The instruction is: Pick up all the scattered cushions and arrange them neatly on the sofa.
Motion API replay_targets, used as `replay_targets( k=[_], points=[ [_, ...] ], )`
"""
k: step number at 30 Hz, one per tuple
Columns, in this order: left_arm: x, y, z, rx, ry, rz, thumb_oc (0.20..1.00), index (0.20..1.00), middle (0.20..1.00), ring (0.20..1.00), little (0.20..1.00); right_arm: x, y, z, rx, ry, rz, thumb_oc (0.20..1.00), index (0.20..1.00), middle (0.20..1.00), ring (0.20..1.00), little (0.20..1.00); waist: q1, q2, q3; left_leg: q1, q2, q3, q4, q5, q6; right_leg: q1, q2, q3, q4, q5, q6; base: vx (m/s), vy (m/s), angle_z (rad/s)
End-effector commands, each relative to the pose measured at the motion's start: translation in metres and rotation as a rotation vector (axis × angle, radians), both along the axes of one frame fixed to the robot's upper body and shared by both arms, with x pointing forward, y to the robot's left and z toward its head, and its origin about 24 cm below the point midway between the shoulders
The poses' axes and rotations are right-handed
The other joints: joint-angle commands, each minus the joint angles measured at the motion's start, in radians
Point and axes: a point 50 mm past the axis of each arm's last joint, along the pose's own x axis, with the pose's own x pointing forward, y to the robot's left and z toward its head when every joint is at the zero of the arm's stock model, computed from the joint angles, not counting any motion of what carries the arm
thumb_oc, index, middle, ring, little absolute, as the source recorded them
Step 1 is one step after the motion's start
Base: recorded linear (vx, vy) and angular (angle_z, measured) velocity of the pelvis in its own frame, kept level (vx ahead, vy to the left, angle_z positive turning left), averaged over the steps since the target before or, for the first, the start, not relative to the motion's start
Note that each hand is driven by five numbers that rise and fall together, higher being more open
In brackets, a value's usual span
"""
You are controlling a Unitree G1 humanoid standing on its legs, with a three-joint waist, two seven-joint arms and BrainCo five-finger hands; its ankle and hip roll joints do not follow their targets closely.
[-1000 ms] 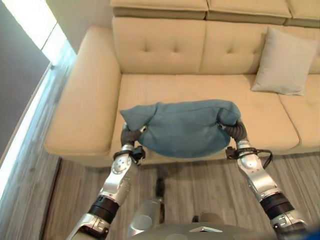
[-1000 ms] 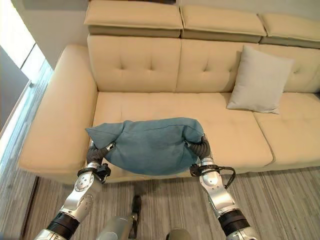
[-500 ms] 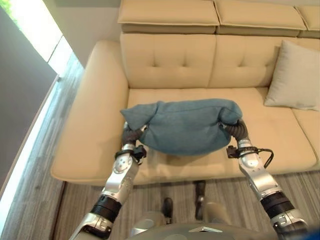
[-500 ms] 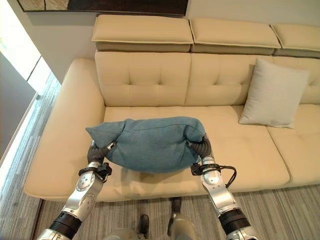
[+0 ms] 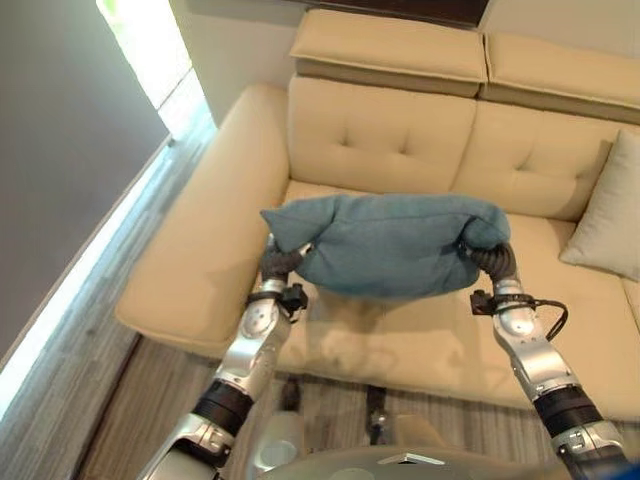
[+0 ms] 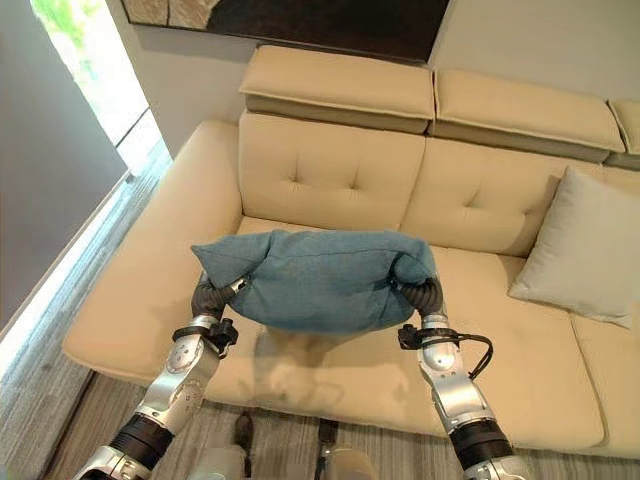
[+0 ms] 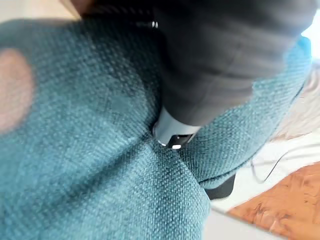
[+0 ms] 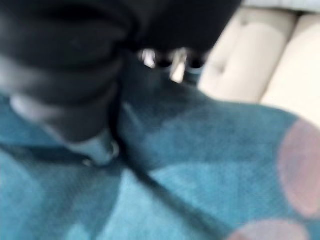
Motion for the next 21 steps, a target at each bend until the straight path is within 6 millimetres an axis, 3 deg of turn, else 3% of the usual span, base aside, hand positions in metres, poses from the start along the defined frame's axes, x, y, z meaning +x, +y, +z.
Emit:
replay_targets(
  k=[1, 4, 11, 21],
  points=[
    [0.005, -0.037, 0.044, 0.009, -0.243, -0.192, 0.2, 0.2, 0.2, 0.2, 0.2, 0.007, 0.02, 0.042, 0.052, -0.231, 0.091, 0.2, 0.2, 0.2, 0.2, 0.2, -0.001, 0.002, -0.079, 0.005, -0.014, 0.026, 0.006, -0.046, 0.001, 0.096, -0.033, -0.052, 0.024, -0.081, 0.097, 0.1, 0.104, -0.63],
    [0.004, -0.032, 0.044, 0.027, -0.244, -0.188, 0.2, 0.2, 0.2, 0.2, 0.2, 0.01, 0.027, 0.045, 0.071, -0.245, 0.116, 0.2, 0.2, 0.2, 0.2, 0.2, 0.009, 0.009, -0.08, 0.041, -0.026, 0.06, -0.01, -0.062, 0.018, 0.099, -0.051, -0.023, 0.022, -0.072, 0.112, 0.1, 0.092, -0.43],
    [0.004, -0.028, 0.053, 0.017, -0.281, -0.155, 0.2, 0.2, 0.2, 0.2, 0.2, 0.013, 0.032, 0.062, 0.053, -0.308, 0.133, 0.2, 0.2, 0.2, 0.2, 0.2, 0.007, 0.024, -0.081, 0.079, -0.028, 0.09, -0.044, -0.068, 0.022, 0.105, -0.059, -0.014, -0.002, -0.061, 0.127, 0.09, 0.013, -0.16],
    [0.04, -0.037, 0.122, 0.026, -0.504, -0.074, 0.2, 0.2, 0.2, 0.2, 0.2, 0.046, 0.069, 0.117, 0.067, -0.477, 0.229, 0.2, 0.2, 0.2, 0.2, 0.2, 0.002, 0.048, -0.053, 0.039, -0.016, 0.111, -0.067, -0.054, 0.012, 0.033, -0.058, -0.011, -0.014, -0.037, 0.143, 0.01, -0.005, -0.16]
  ],
)
